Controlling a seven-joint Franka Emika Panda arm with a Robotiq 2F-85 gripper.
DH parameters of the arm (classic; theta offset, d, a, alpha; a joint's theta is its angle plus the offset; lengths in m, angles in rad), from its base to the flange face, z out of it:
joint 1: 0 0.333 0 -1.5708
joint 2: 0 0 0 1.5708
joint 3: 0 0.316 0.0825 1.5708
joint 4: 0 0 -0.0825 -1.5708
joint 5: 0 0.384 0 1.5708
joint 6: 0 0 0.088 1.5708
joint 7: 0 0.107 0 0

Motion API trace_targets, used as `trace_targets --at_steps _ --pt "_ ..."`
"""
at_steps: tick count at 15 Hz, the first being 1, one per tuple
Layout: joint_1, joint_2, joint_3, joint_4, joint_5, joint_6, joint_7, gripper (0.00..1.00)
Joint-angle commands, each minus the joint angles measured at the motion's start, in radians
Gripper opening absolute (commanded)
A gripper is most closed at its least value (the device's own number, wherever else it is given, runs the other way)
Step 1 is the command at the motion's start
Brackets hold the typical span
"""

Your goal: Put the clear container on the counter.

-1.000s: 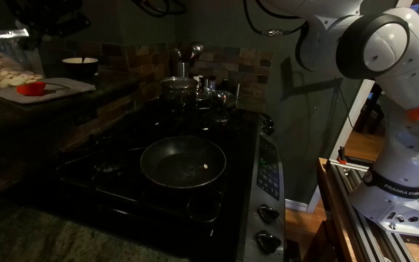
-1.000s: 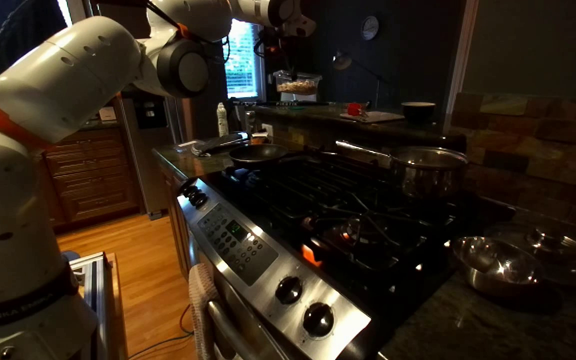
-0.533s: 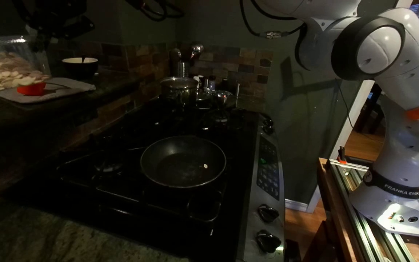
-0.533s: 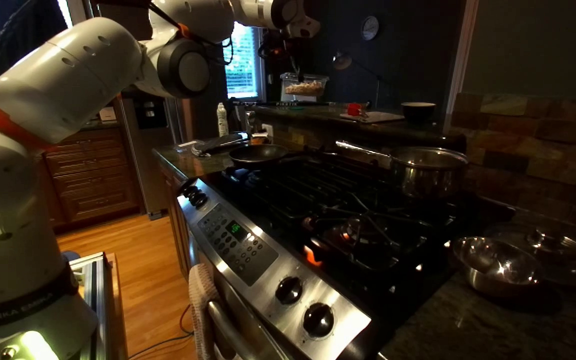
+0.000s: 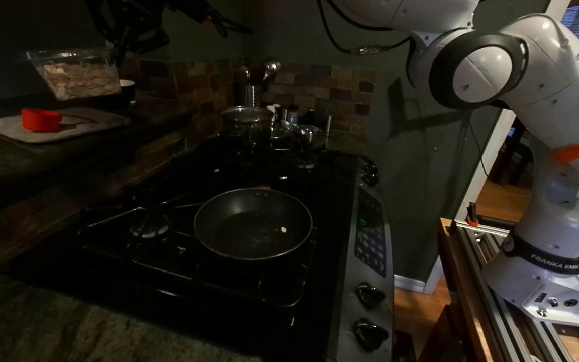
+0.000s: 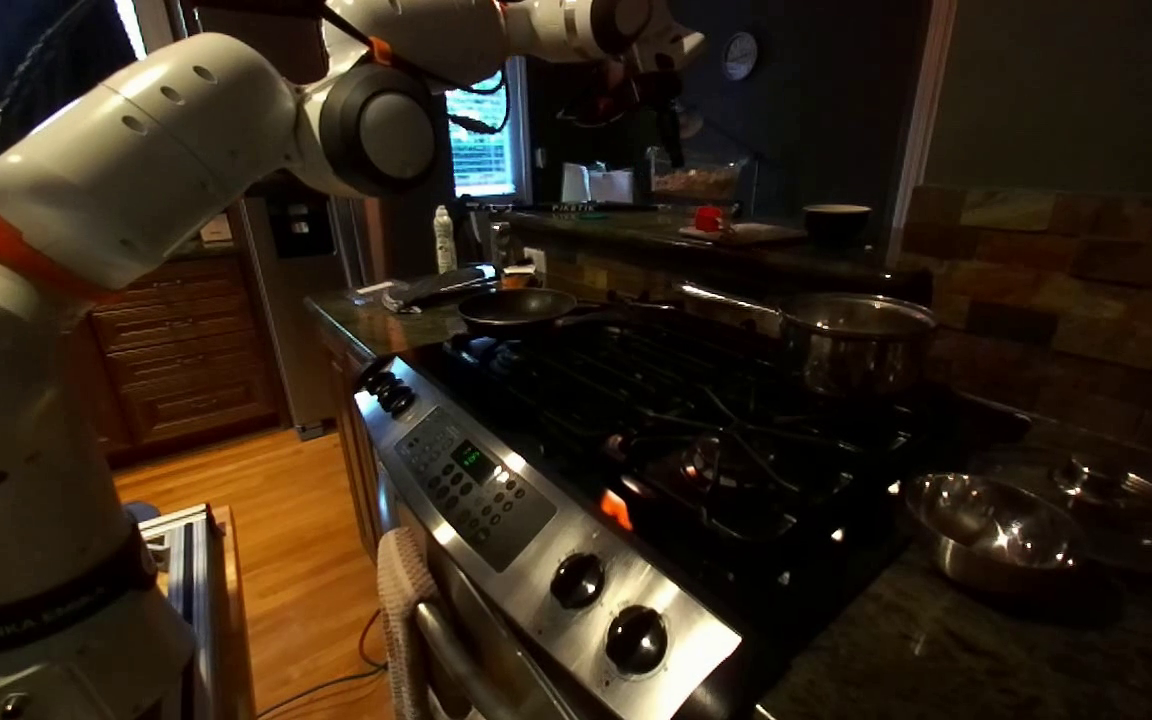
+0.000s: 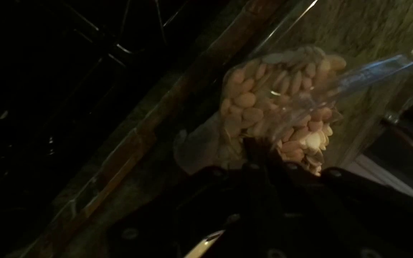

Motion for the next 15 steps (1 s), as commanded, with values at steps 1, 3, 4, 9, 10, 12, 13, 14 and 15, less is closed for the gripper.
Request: trace_targets --at_steps 1,3,4,9,10,12,13,14,15 --pt "-0.026 -0.005 -0.036 -0.013 -0.035 0.017 0.141 0.01" --pt "-0.039 -0.004 -0.049 -0.016 -0.051 0.006 0.19 0.01" --pt "-0.043 0.002 -0.055 -0.007 -0.059 -0.001 0.212 0.01" --pt "-0.048 0.03 -0.09 0.01 -0.109 -0.026 0.338 0.01" --pt "-0.048 0.035 -0.087 0.012 -0.109 -0.03 0.351 0.01" --pt "-0.047 0.046 -0.089 0.016 -0.118 -0.031 0.378 0.01" --pt "-0.046 0.047 -0.088 0.016 -0.121 -0.037 0.387 0.01" --pt "-0.044 0.05 -0.092 0.016 -0.129 -0.04 0.398 0.01" --pt "-0.043 0.052 -0.096 0.017 -0.136 -0.042 0.408 0.01"
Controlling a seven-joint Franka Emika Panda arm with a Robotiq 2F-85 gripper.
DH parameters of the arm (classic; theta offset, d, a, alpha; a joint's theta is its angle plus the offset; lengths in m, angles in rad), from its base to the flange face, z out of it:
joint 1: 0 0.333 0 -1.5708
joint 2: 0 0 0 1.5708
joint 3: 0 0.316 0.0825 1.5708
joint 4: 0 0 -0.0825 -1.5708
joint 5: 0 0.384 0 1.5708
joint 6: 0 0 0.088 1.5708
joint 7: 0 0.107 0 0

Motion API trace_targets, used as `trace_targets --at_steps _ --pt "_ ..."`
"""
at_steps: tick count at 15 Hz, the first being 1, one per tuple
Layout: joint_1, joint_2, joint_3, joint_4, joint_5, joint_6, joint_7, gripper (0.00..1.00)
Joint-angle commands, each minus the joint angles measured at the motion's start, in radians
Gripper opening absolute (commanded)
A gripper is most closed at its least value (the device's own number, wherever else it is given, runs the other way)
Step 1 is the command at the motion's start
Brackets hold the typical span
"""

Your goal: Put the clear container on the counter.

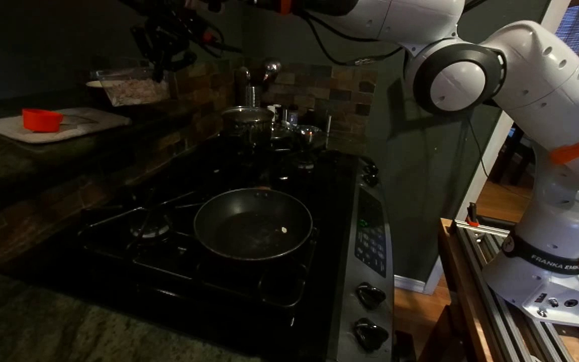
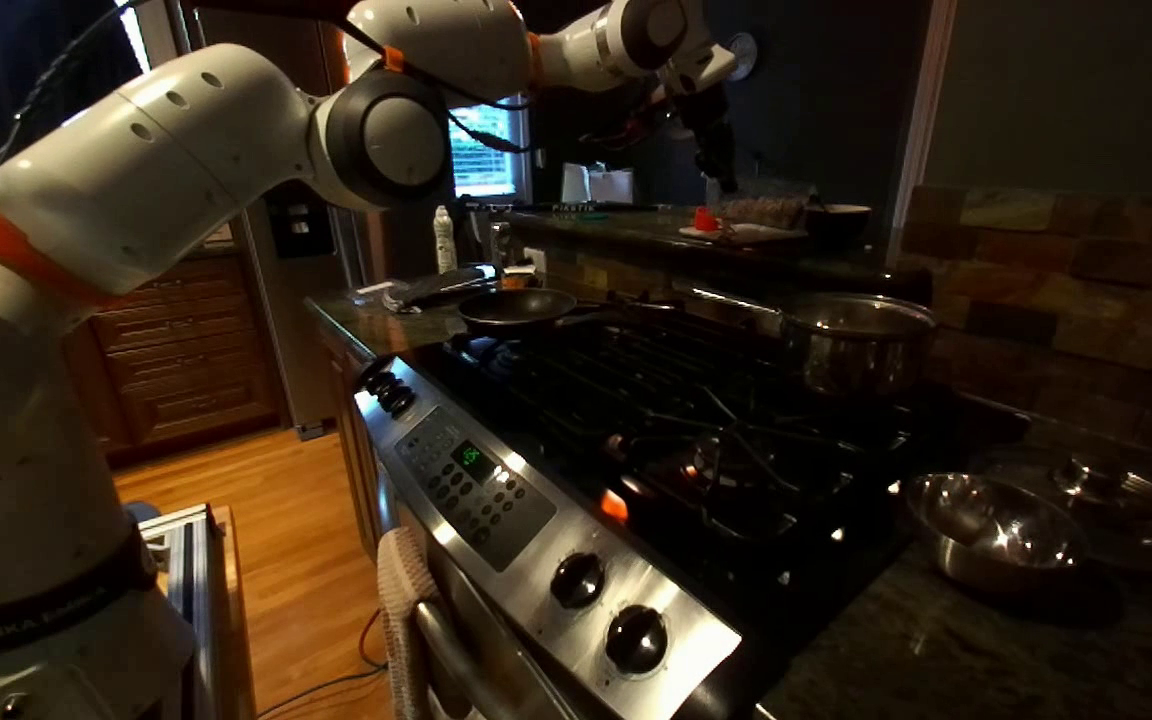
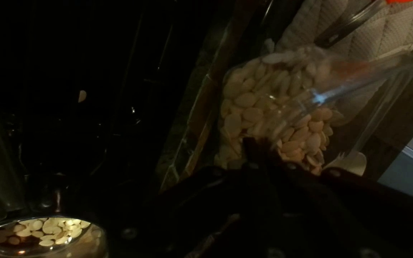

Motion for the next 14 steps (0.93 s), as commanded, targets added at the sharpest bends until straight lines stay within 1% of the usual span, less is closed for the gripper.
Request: trace_targets --at_steps 1,9,14 --pt "0.01 0.014 -0.018 0.025 -0.032 -0.029 0.064 0.01" --pt "0.014 0.054 -0.046 0.028 -0.076 -0.028 0.132 0.01" --pt "0.019 0.084 -0.068 0.028 -0.1 -0.013 0.205 0.01"
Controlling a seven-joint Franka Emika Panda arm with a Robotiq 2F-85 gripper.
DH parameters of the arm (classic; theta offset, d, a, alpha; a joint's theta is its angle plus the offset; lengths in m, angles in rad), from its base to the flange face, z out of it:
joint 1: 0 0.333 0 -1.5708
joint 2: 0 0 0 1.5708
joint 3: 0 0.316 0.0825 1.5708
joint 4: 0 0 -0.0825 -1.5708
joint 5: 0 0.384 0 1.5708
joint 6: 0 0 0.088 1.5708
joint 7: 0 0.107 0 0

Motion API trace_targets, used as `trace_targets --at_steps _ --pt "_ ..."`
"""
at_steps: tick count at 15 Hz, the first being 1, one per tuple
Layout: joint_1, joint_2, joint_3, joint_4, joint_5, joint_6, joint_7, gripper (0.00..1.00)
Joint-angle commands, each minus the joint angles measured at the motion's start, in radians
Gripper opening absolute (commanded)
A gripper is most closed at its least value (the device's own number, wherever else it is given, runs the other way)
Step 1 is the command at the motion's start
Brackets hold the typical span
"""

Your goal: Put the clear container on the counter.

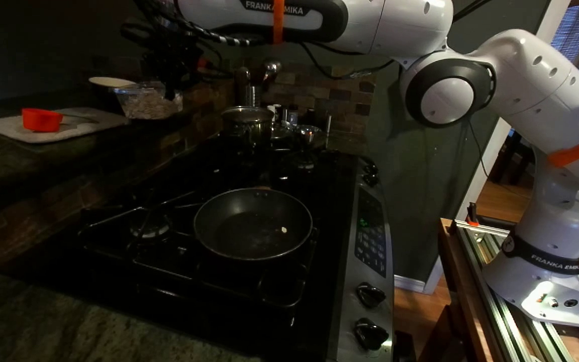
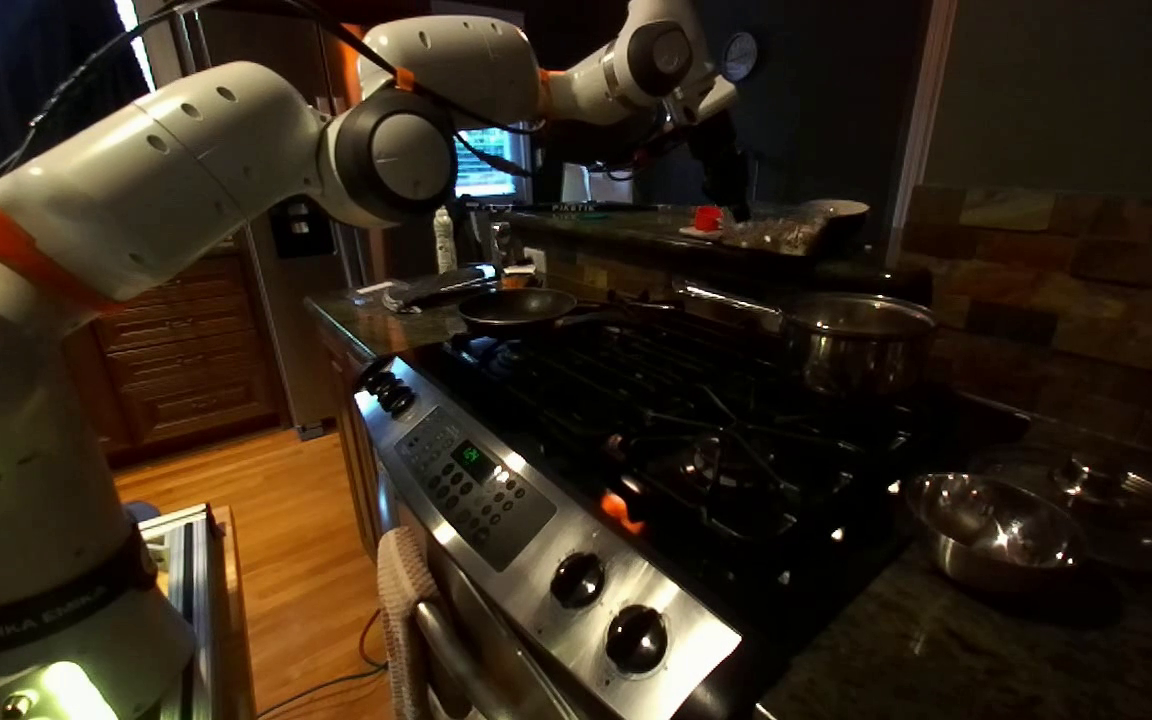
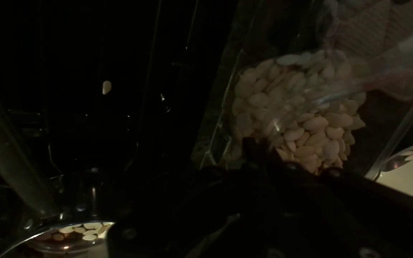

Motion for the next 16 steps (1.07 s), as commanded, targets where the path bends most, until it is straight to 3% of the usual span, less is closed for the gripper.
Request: trace_targets --at_steps 1,16 --pt "0.011 0.03 -0.022 0.024 -0.03 0.002 0.078 0.01" --pt "0.045 0.034 -0.047 0.012 -0.086 0.057 0.134 0.01"
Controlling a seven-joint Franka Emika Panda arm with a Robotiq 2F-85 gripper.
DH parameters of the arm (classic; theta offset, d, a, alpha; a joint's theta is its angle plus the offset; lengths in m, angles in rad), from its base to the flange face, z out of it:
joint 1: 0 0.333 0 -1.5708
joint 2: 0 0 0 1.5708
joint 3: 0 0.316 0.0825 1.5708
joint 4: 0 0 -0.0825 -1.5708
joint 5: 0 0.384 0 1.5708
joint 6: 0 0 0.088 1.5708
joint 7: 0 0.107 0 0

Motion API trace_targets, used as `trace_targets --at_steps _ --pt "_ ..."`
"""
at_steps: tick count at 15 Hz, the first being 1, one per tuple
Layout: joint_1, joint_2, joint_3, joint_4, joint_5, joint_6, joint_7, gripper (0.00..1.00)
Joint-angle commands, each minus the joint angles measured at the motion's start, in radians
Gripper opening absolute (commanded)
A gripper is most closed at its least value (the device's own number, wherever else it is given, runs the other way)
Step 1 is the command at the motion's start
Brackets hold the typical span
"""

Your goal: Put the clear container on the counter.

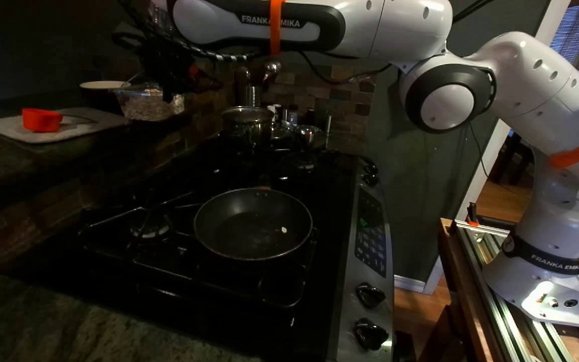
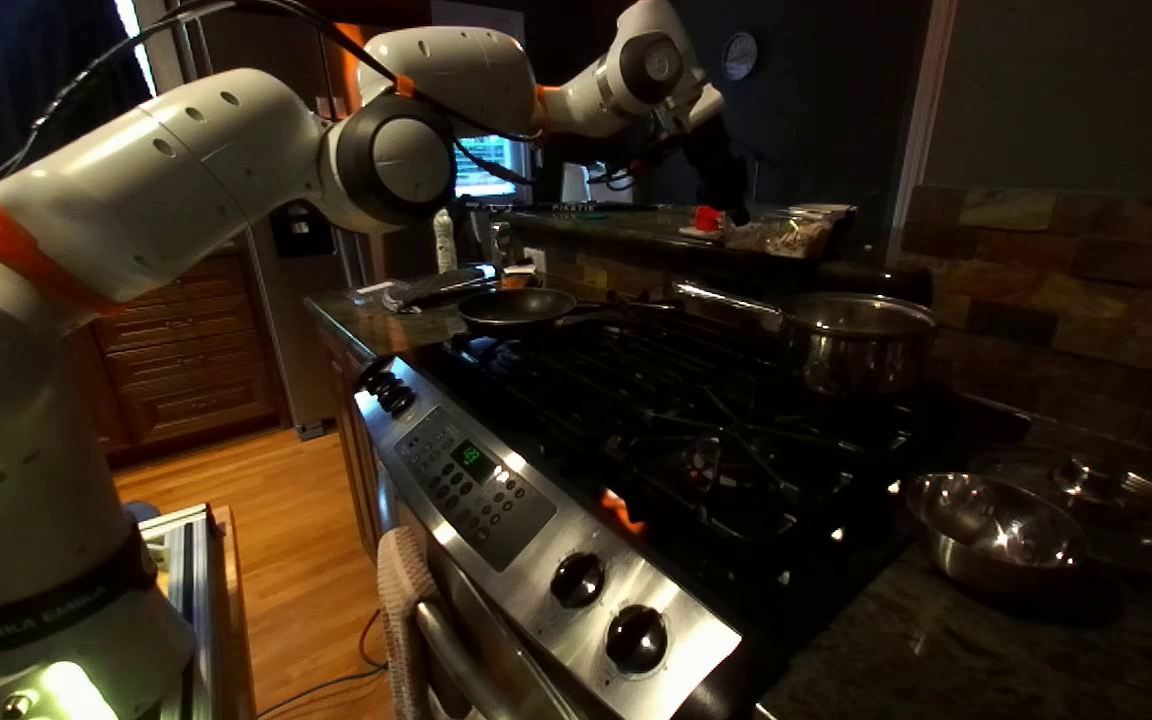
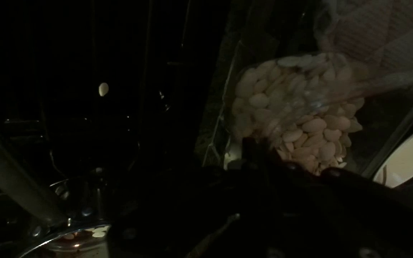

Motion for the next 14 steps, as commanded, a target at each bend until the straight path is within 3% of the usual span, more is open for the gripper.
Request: trace_targets --at_steps 1,14 --pt "0.016 0.022 -0.021 0.011 -0.033 0.059 0.037 0.01" --pt "0.035 0.109 -0.082 0.015 -0.073 0.297 0.223 0.01"
